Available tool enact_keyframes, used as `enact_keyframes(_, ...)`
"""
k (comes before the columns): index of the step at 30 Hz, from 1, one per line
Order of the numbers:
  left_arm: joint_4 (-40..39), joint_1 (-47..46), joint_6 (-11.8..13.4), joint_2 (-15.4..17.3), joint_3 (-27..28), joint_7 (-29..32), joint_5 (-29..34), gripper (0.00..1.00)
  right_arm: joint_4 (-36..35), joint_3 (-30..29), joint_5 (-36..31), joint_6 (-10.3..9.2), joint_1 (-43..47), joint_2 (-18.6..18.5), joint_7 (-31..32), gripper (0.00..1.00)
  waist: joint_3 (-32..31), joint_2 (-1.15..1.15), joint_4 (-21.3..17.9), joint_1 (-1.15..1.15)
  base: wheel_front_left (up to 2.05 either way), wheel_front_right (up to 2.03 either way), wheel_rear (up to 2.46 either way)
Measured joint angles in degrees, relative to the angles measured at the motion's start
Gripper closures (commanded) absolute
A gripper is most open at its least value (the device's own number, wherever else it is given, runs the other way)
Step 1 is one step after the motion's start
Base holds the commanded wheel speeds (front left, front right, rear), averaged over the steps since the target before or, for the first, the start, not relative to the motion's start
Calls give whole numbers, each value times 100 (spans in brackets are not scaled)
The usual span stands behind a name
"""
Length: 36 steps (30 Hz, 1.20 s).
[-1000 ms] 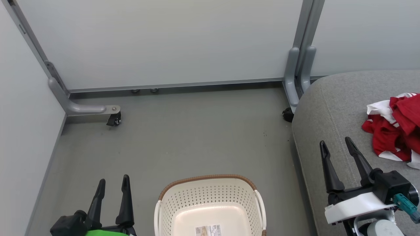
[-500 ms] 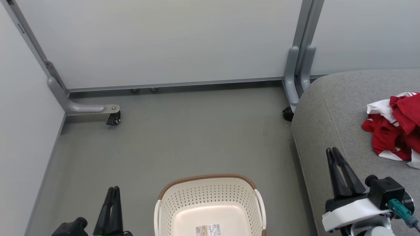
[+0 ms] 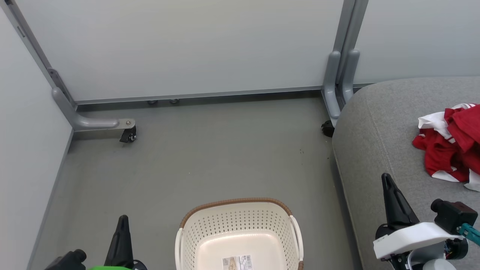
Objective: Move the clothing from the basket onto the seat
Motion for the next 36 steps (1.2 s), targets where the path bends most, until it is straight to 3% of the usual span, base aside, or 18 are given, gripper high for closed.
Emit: enact_keyframes(36, 51, -515, 0, 67, 259, 710, -2486, 100, 301, -322, 2982, -1, -358, 115, 726, 100, 90, 0, -78, 0, 0, 0, 0)
